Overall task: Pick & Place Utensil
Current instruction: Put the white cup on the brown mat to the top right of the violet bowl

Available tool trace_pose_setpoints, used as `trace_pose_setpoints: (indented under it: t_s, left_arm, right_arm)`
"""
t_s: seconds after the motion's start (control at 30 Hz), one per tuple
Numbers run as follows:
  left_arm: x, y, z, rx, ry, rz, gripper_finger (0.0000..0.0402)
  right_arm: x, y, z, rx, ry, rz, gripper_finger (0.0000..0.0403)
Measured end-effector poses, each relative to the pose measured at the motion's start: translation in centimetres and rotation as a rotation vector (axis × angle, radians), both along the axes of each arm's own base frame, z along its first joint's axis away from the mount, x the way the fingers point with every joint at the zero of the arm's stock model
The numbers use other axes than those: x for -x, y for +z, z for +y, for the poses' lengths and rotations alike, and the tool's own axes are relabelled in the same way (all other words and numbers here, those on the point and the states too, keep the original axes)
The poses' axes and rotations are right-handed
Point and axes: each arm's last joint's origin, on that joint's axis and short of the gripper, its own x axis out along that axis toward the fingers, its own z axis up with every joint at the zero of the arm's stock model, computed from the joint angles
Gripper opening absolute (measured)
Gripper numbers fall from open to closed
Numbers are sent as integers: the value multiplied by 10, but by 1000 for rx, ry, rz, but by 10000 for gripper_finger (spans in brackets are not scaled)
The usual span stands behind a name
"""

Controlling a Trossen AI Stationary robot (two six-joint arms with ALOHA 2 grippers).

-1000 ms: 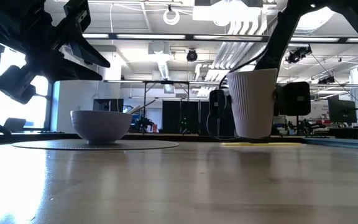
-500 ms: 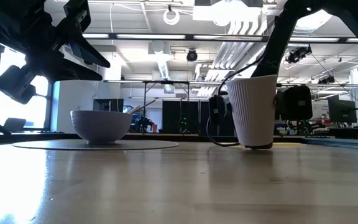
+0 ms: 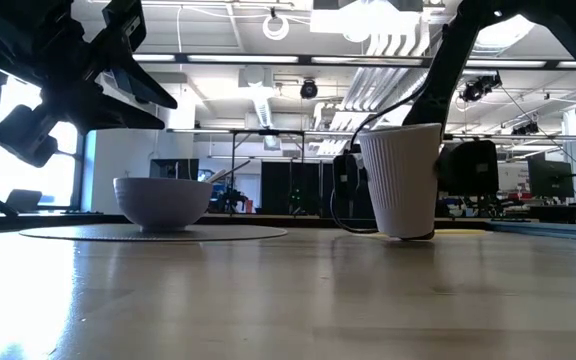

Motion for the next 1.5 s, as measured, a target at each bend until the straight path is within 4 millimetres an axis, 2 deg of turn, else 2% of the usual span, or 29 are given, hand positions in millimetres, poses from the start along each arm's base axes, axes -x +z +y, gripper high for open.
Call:
trace_pose_setpoints:
  t_s: [1.5]
  left_arm:
    - [0, 0, 0, 0, 0, 0, 106]
  right_arm:
    - [-2, -1, -2, 62, -19, 25, 360]
